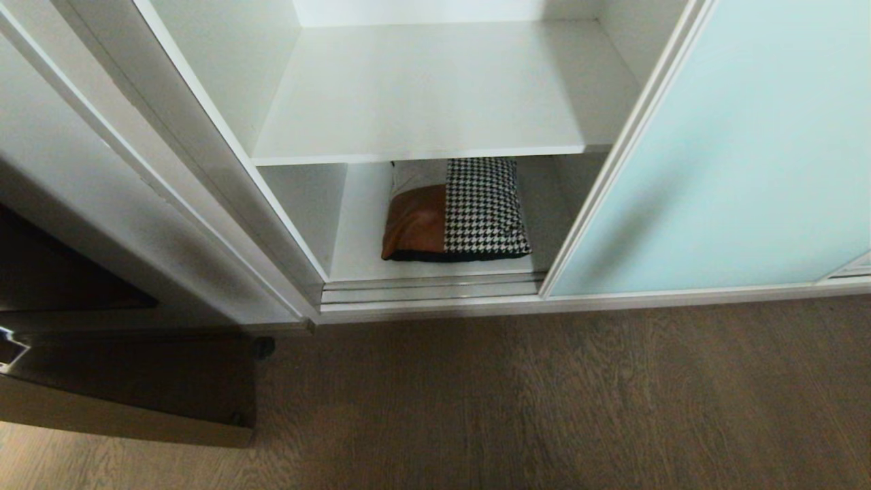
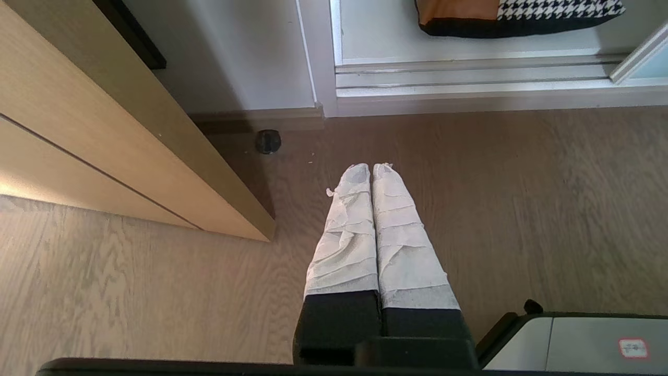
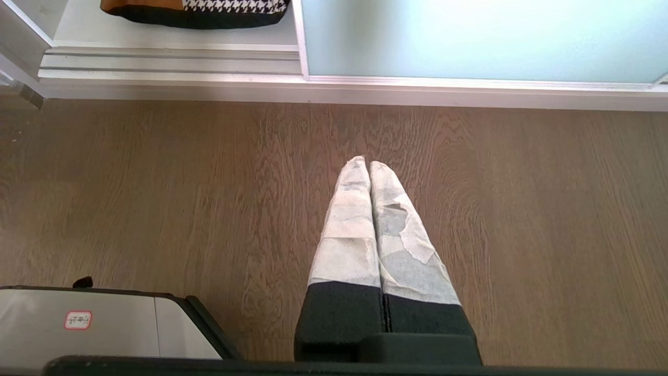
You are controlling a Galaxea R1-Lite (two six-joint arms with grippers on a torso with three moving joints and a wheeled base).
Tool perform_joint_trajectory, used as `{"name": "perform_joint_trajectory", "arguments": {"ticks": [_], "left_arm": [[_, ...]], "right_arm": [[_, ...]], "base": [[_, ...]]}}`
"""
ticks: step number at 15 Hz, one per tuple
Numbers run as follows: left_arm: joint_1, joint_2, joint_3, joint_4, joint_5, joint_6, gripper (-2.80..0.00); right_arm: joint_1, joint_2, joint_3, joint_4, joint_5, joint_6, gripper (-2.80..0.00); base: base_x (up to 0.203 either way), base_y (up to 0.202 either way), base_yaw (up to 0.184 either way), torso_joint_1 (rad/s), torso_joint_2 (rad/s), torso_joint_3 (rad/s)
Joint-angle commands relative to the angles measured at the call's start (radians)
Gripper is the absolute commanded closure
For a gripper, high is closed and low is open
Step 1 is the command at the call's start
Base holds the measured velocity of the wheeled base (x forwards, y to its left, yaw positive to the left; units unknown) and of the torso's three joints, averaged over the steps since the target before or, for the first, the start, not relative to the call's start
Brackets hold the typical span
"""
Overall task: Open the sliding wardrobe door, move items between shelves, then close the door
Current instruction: Open the door
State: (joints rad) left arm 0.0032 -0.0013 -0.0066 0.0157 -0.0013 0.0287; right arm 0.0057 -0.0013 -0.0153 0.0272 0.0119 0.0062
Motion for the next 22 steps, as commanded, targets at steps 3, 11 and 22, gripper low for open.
{"name": "perform_joint_trajectory", "arguments": {"ticks": [3,11,22], "left_arm": [[0.0,0.003,0.002,0.003,0.001,-0.003,0.0],[0.0,0.003,0.002,0.003,0.0,-0.003,0.0],[0.0,0.003,0.002,0.003,0.001,-0.003,0.0]], "right_arm": [[0.0,-0.002,0.0,0.0,0.0,0.0,0.0],[0.0,-0.002,0.0,0.001,0.0,-0.002,0.0],[0.0,0.0,-0.002,0.005,-0.001,0.002,0.0]], "base": [[0.0,0.0,0.0,0.0,0.0,0.0],[0.0,0.0,0.0,0.0,0.0,0.0],[0.0,0.0,0.0,0.0,0.0,0.0]]}}
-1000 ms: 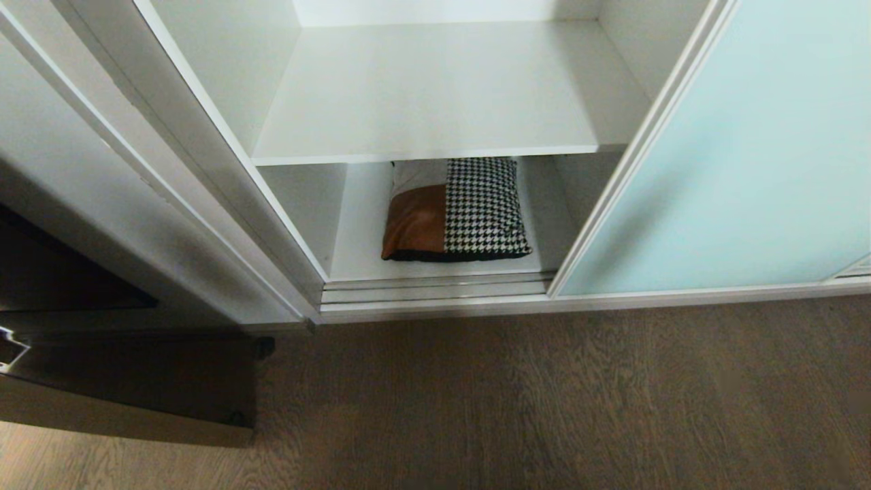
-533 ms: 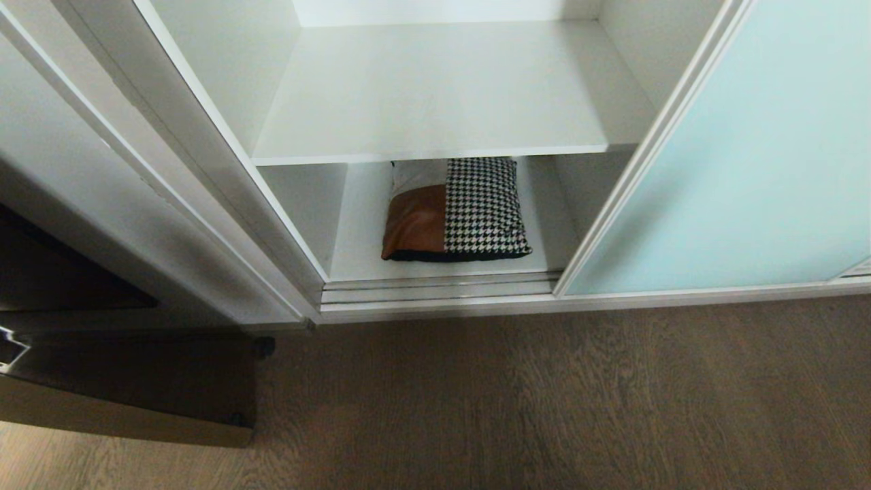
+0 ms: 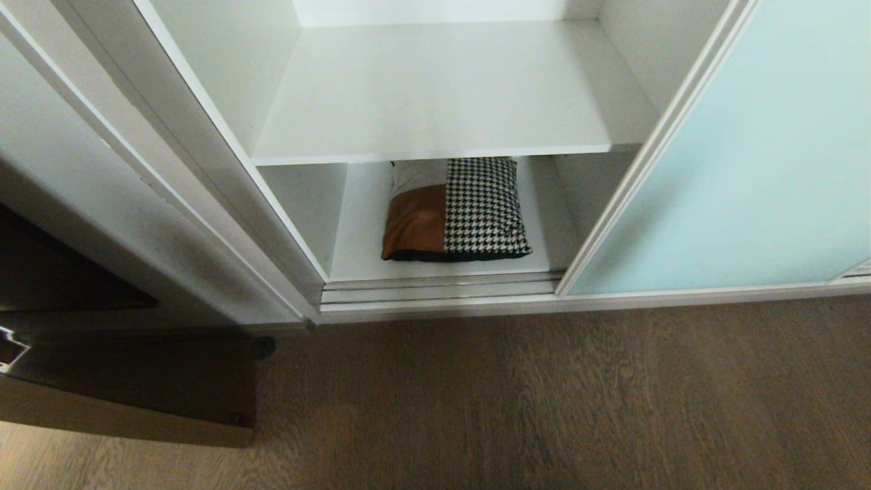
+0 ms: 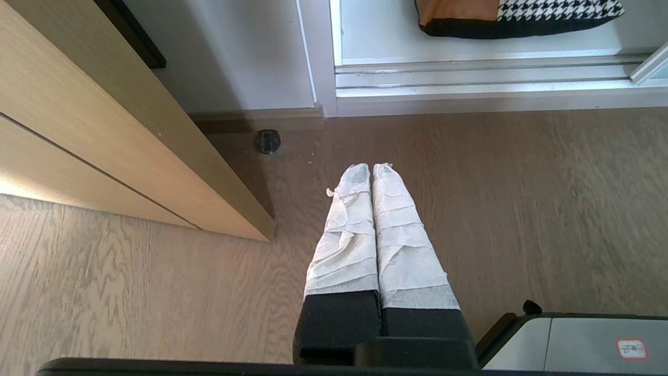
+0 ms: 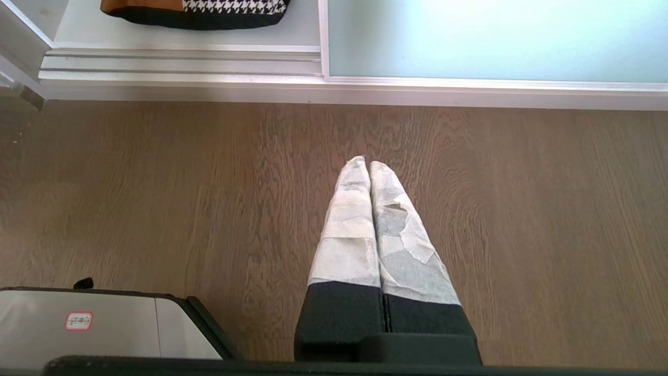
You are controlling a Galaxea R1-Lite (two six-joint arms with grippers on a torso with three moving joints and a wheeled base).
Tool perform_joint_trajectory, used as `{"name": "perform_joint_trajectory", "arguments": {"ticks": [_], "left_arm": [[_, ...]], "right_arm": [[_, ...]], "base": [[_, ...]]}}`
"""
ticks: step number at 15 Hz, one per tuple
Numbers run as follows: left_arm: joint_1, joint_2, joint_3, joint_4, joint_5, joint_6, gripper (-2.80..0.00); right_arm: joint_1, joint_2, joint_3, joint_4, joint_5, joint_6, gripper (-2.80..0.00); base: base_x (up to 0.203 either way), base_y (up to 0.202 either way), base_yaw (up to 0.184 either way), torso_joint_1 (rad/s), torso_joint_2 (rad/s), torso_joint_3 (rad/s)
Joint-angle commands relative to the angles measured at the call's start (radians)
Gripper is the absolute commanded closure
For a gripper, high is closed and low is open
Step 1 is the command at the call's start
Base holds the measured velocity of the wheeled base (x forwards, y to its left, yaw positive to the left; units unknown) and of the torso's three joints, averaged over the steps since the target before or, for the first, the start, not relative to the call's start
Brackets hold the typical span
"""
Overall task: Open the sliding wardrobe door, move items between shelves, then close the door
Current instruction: Open the door
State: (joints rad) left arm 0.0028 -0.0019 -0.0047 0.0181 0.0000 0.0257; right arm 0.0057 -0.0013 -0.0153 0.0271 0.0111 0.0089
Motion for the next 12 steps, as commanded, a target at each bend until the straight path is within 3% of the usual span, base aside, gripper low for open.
{"name": "perform_joint_trajectory", "arguments": {"ticks": [1,8,12], "left_arm": [[0.0,0.003,0.0,0.0,0.0,0.0,0.0],[0.0,0.003,0.0,0.0,0.0,0.0,0.0],[0.0,0.003,0.0,0.0,0.0,0.0,0.0]], "right_arm": [[0.0,-0.002,-0.002,0.007,0.0,-0.002,0.0],[-0.001,-0.003,-0.007,-0.005,-0.001,-0.037,0.0],[0.001,0.135,-0.298,0.041,0.002,-0.007,0.0]], "base": [[0.0,0.0,0.0,0.0,0.0,0.0],[0.0,0.0,0.0,0.0,0.0,0.0],[0.0,0.0,0.0,0.0,0.0,0.0]]}}
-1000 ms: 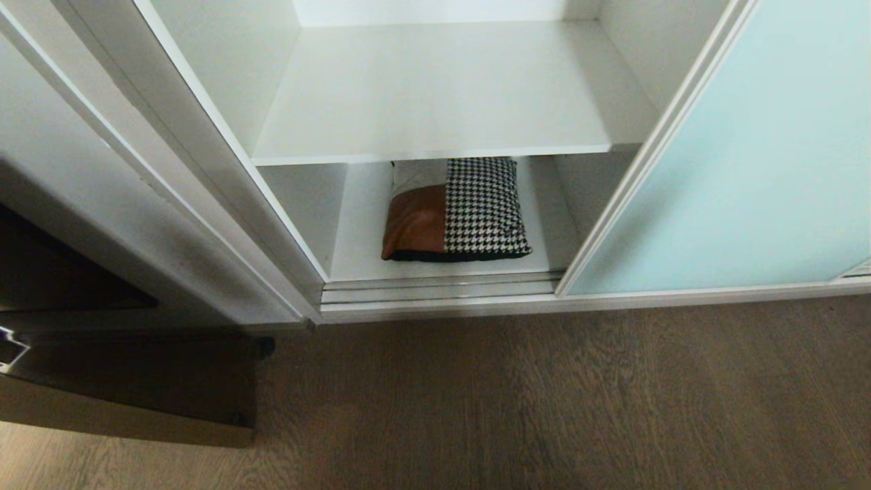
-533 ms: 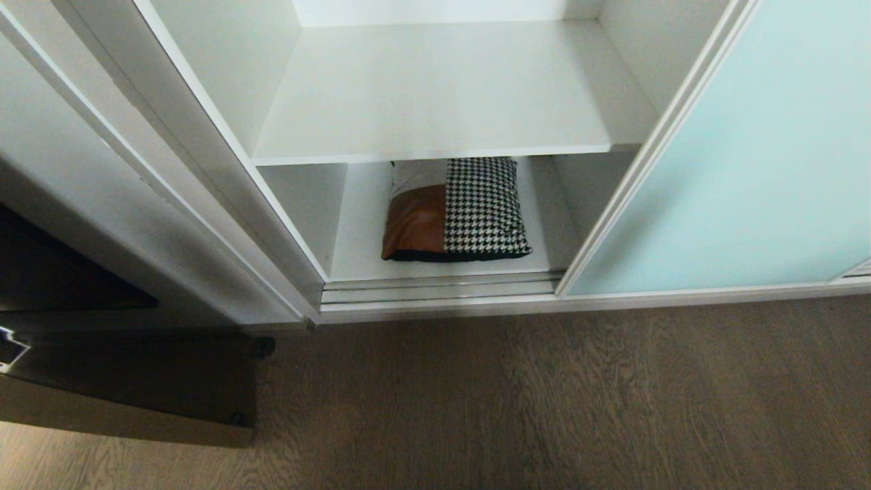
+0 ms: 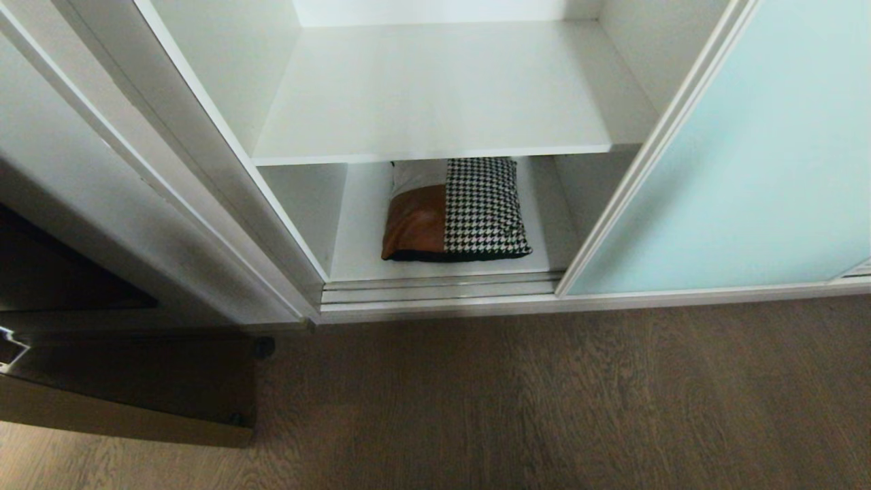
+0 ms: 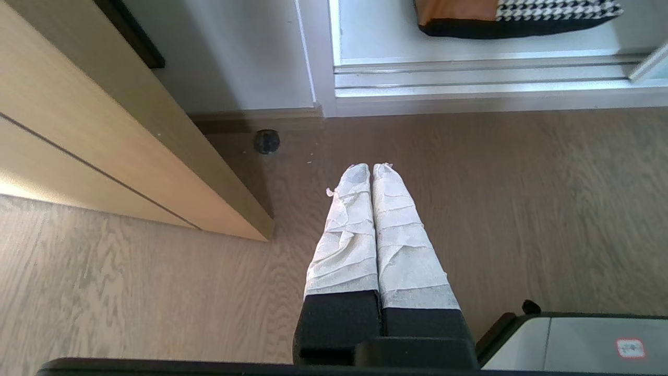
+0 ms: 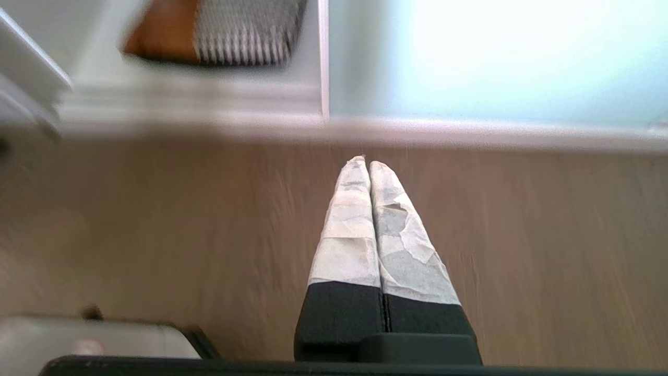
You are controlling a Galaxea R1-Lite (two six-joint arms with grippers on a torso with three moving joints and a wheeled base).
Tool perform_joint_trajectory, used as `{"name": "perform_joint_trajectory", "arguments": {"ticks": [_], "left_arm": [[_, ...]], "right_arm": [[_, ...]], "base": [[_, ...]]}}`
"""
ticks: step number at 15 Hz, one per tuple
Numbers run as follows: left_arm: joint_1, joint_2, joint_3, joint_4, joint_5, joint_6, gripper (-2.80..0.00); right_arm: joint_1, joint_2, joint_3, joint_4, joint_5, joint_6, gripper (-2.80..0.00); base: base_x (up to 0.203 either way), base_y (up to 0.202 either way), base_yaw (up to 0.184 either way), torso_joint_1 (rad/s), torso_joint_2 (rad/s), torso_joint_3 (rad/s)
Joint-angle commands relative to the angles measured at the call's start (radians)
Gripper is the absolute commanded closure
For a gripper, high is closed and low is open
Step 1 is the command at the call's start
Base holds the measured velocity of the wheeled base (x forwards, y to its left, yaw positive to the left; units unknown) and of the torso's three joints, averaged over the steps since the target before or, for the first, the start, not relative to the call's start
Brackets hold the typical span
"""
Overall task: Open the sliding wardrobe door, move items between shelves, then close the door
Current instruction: Open the door
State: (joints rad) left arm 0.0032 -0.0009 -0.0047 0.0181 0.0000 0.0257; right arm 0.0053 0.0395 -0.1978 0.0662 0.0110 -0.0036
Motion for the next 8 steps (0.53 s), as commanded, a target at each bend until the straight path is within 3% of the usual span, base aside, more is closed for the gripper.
{"name": "perform_joint_trajectory", "arguments": {"ticks": [1,3,8], "left_arm": [[0.001,0.002,0.0,0.0,0.0,0.0,0.0],[0.0,0.002,0.0,0.0,0.0,0.0,0.0],[0.0,0.002,0.0,0.0,-0.002,0.0,0.0]], "right_arm": [[0.004,0.177,-0.202,0.009,0.013,0.013,0.0],[0.008,0.362,-0.362,0.009,0.071,0.037,0.0],[0.024,0.866,-0.773,-0.085,0.282,0.239,0.0]], "base": [[0.0,0.0,0.0,0.0,0.0,0.0],[0.0,0.0,0.0,0.0,0.0,0.0],[0.0,0.0,0.0,0.0,0.0,0.0]]}}
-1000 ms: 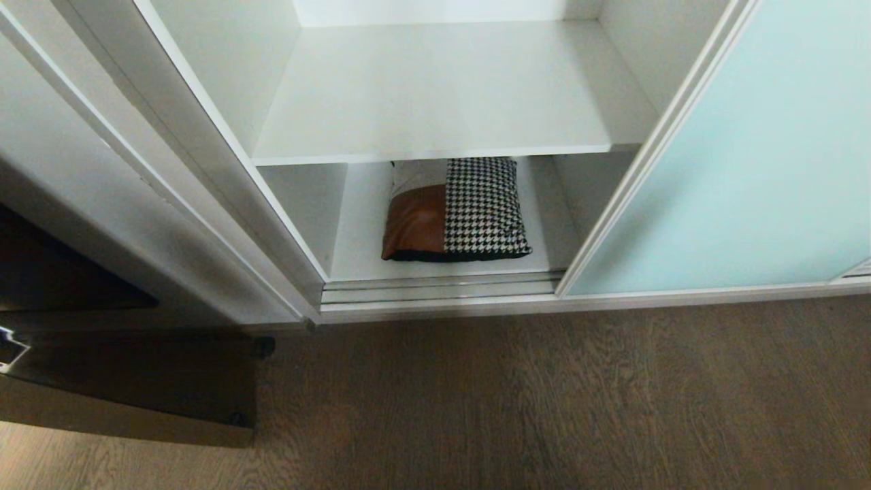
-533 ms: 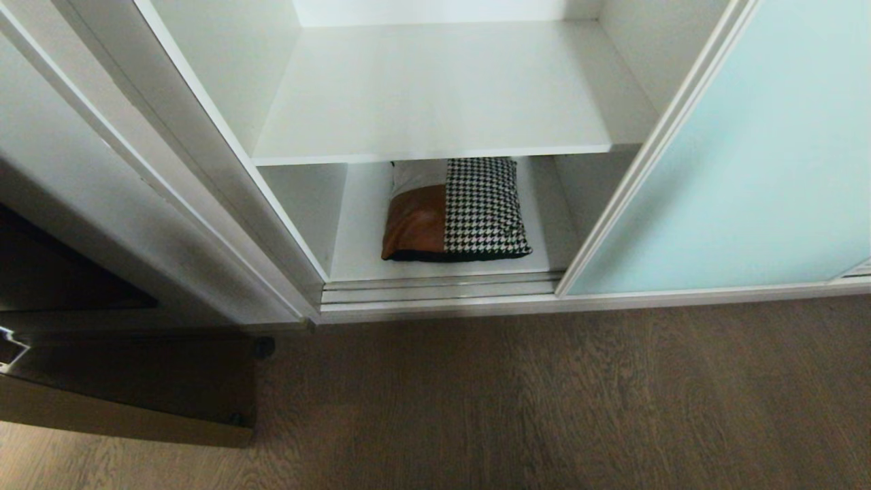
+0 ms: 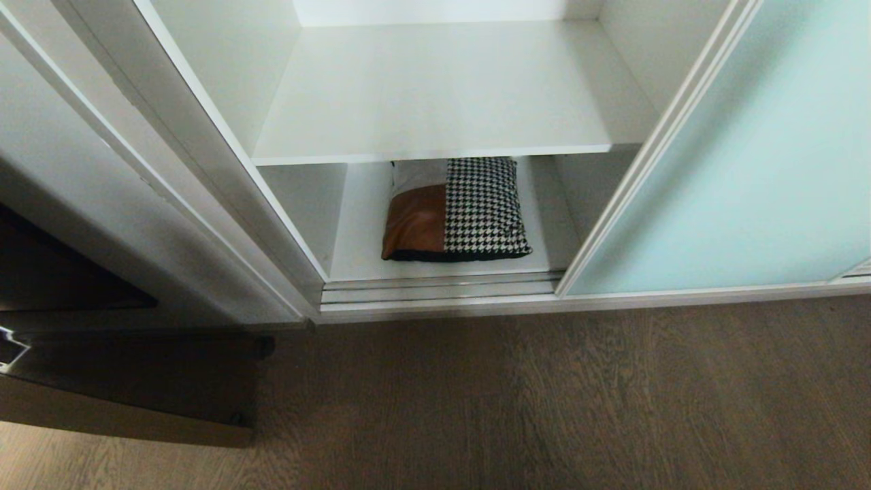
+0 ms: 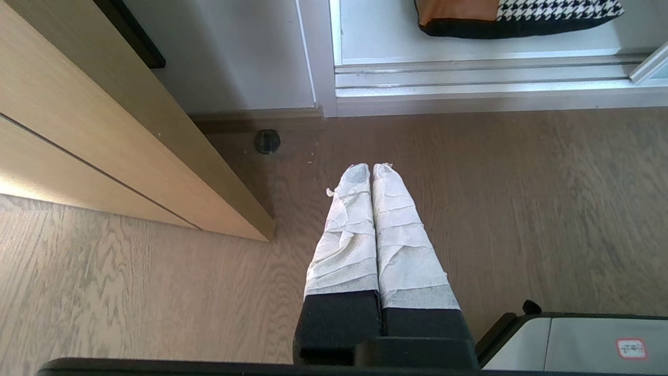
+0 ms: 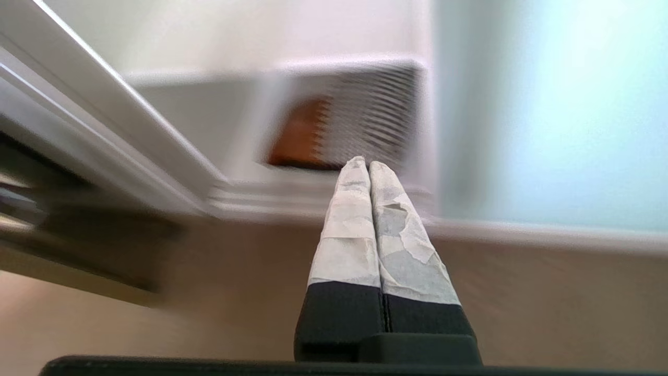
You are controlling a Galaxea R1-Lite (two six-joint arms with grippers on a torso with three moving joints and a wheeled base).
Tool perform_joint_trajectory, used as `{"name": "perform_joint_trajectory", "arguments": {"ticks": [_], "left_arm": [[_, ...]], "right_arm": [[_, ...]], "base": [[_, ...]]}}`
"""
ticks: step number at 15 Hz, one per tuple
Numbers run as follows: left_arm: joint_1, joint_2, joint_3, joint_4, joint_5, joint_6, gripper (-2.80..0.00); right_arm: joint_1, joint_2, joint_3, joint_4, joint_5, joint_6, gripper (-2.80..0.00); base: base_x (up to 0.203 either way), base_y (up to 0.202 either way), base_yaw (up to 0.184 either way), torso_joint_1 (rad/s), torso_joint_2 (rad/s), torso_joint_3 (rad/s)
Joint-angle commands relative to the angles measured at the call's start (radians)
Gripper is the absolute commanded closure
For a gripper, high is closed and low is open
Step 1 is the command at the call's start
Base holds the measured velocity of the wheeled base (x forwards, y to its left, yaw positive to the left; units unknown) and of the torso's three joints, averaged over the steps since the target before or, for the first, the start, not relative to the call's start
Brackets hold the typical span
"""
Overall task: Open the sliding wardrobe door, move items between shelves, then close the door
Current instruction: Open the door
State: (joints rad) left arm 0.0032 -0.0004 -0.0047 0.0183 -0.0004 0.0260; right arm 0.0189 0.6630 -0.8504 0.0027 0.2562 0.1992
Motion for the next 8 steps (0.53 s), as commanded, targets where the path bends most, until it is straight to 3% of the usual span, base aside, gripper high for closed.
{"name": "perform_joint_trajectory", "arguments": {"ticks": [1,4,8], "left_arm": [[0.0,0.002,0.0,0.0,0.0,0.0,0.0],[0.0,0.002,0.0,0.0,0.0,0.0,0.0],[0.001,0.002,0.0,0.0,0.0,0.0,0.0]], "right_arm": [[0.036,0.317,-0.186,-0.042,0.065,0.073,0.0],[0.154,0.473,-0.311,-0.08,0.108,0.182,0.0],[0.186,0.639,-0.401,-0.132,0.081,0.203,0.0]], "base": [[0.0,0.0,0.0,0.0,0.0,0.0],[0.0,0.0,0.0,0.0,0.0,0.0],[0.0,0.0,0.0,0.0,0.0,0.0]]}}
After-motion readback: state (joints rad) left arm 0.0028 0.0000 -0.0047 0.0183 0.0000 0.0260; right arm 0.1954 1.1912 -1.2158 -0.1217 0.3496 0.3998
